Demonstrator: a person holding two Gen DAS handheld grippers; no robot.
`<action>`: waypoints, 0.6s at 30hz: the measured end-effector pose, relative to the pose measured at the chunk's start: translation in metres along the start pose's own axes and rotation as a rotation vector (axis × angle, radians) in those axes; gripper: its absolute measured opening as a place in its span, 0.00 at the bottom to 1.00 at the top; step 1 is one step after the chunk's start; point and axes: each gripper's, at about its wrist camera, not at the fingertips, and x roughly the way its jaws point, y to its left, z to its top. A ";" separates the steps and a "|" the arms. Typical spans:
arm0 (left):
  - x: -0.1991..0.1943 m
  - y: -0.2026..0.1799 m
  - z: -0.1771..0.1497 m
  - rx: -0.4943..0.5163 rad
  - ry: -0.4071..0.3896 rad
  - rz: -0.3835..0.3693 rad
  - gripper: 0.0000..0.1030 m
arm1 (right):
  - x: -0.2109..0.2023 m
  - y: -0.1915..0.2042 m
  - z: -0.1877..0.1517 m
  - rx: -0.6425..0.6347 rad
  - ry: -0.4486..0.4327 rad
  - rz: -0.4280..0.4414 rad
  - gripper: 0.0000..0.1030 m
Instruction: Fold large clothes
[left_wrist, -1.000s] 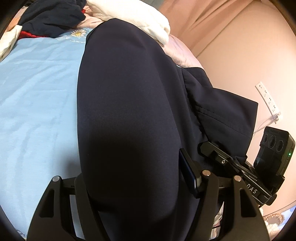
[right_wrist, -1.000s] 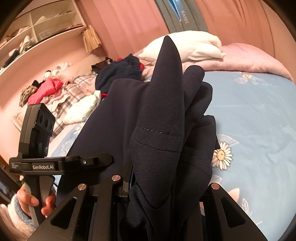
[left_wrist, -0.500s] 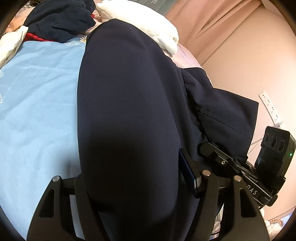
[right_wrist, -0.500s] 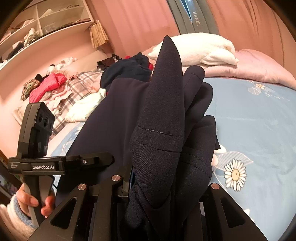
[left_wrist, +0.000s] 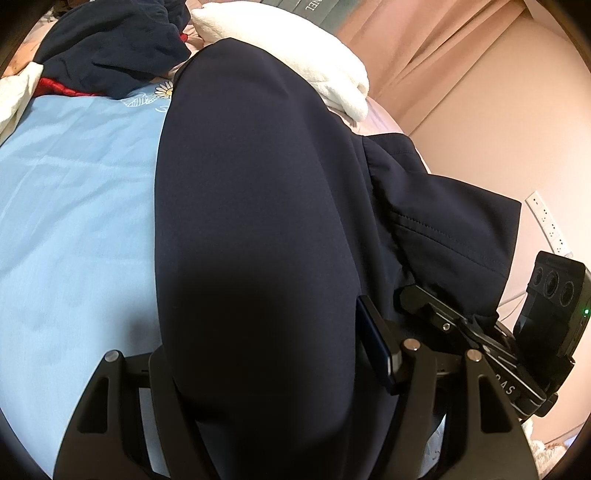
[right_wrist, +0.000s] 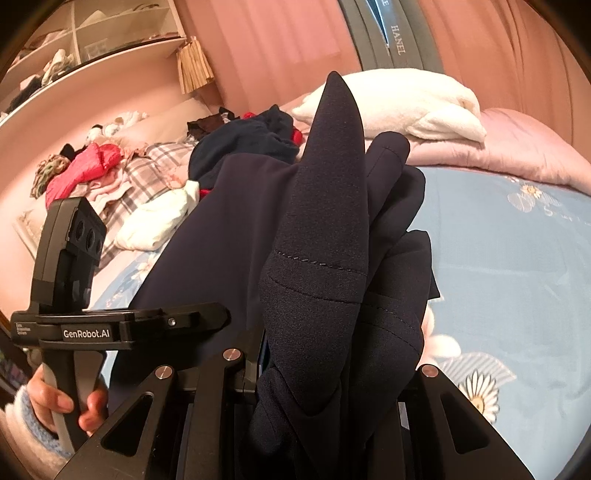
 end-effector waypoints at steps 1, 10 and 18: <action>0.002 0.001 0.003 0.000 0.002 -0.001 0.66 | 0.002 -0.002 0.001 0.002 -0.001 -0.001 0.26; 0.027 0.001 0.021 0.013 0.011 0.014 0.66 | 0.026 -0.020 0.012 0.020 0.002 -0.023 0.26; 0.040 -0.004 0.018 0.004 0.037 0.045 0.66 | 0.054 -0.029 0.022 0.037 0.023 -0.028 0.26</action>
